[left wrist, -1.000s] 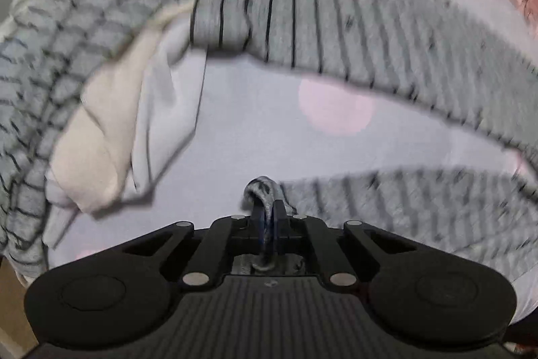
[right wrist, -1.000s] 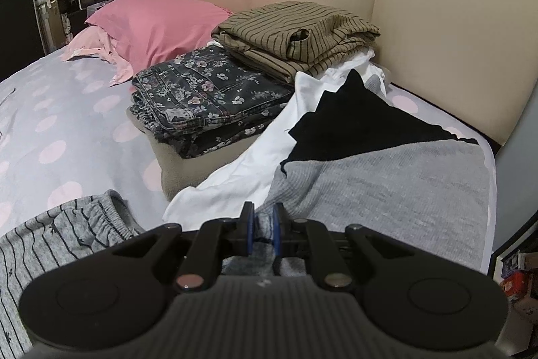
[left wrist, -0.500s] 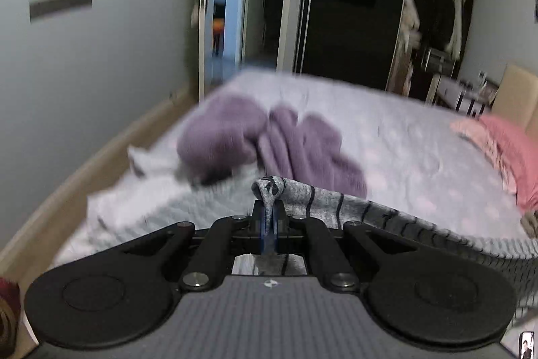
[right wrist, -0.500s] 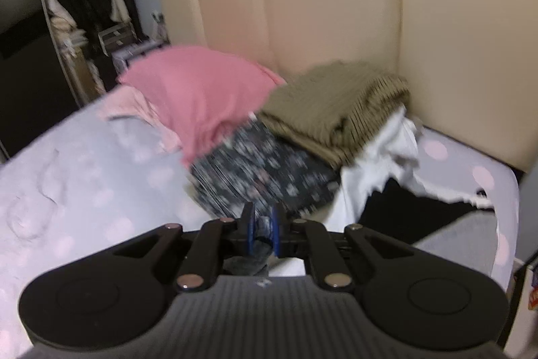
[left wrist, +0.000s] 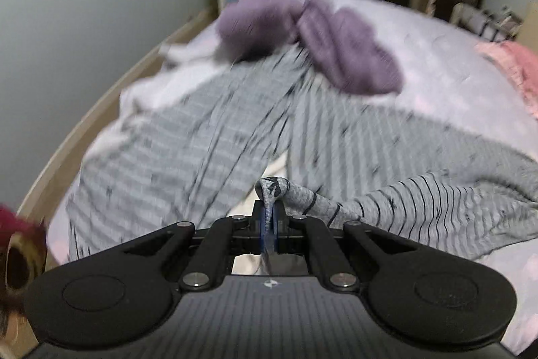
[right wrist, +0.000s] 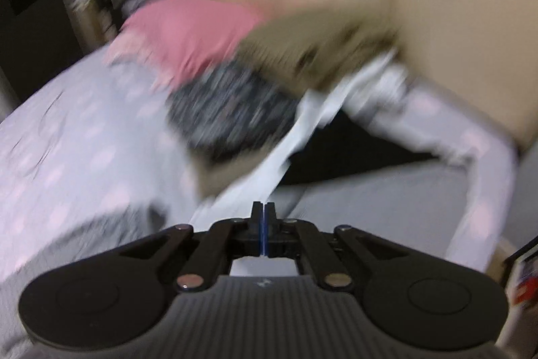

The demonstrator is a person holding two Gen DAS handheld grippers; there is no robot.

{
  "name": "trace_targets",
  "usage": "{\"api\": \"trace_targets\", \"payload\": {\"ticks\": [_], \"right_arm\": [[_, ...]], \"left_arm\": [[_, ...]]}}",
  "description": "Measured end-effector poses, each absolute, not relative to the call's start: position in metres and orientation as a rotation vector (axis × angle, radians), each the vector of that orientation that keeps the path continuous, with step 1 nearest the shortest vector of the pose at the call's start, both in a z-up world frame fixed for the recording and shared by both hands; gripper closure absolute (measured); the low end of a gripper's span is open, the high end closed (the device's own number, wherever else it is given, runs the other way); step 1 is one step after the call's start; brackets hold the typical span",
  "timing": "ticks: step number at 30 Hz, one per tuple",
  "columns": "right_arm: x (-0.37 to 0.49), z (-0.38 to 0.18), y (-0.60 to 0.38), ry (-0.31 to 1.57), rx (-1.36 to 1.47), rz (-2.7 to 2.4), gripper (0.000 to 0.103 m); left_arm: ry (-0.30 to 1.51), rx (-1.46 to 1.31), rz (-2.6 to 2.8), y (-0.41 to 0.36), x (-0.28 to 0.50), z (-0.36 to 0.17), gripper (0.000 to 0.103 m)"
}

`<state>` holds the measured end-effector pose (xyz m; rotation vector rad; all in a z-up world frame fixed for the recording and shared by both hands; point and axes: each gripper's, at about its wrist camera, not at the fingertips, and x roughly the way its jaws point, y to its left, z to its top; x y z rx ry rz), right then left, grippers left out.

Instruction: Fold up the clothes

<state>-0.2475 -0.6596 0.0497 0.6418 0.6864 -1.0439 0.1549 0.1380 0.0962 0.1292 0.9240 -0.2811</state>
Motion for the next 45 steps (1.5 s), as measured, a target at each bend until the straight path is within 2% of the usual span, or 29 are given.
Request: {"api": "trace_targets", "payload": {"ticks": [2, 4, 6, 11, 16, 21, 22, 24, 27, 34, 37, 40, 45], "right_arm": [[-0.235, 0.024, -0.652, 0.759, 0.695, -0.972, 0.097], [-0.226, 0.001, -0.643, 0.820, 0.751, -0.928, 0.090], [-0.219, -0.022, -0.633, 0.868, 0.816, -0.887, 0.065], [-0.218, -0.072, -0.618, 0.922, 0.967, -0.890, 0.058], [-0.231, -0.102, -0.631, 0.817, 1.232, -0.896, 0.059], [-0.224, -0.107, -0.633, 0.791, 1.257, -0.897, 0.059], [-0.222, -0.108, -0.633, 0.803, 1.248, -0.908, 0.062], [-0.218, -0.111, -0.633, 0.827, 1.230, -0.928, 0.079], [-0.219, -0.099, -0.632, 0.795, 1.183, -0.940, 0.090], [-0.238, -0.005, -0.630, 0.616, 1.022, -0.949, 0.092], [-0.245, 0.029, -0.630, 0.646, 0.909, -0.989, 0.092], [-0.262, 0.033, -0.631, 0.723, 0.869, -1.060, 0.092], [-0.291, -0.001, -0.631, 0.877, 0.847, -1.158, 0.092]], "left_arm": [[0.941, 0.116, -0.251, 0.142, 0.159, 0.084, 0.101], [0.949, 0.100, -0.228, 0.143, 0.167, 0.076, 0.101], [0.951, 0.073, -0.212, 0.146, 0.171, 0.071, 0.100], [0.975, 0.044, -0.192, 0.147, 0.178, 0.058, 0.100], [0.965, 0.038, -0.201, 0.140, 0.183, 0.057, 0.100], [0.983, 0.040, -0.178, 0.143, 0.183, 0.052, 0.100], [0.983, 0.034, -0.171, 0.144, 0.184, 0.052, 0.100], [0.979, 0.028, -0.160, 0.145, 0.184, 0.052, 0.100], [0.944, 0.019, -0.157, 0.144, 0.182, 0.058, 0.100], [0.796, -0.052, -0.184, 0.156, 0.175, 0.097, 0.100], [0.822, -0.005, -0.205, 0.160, 0.170, 0.098, 0.101], [0.890, 0.036, -0.259, 0.166, 0.158, 0.092, 0.100], [0.994, 0.187, -0.370, 0.157, 0.130, 0.077, 0.100]]}}
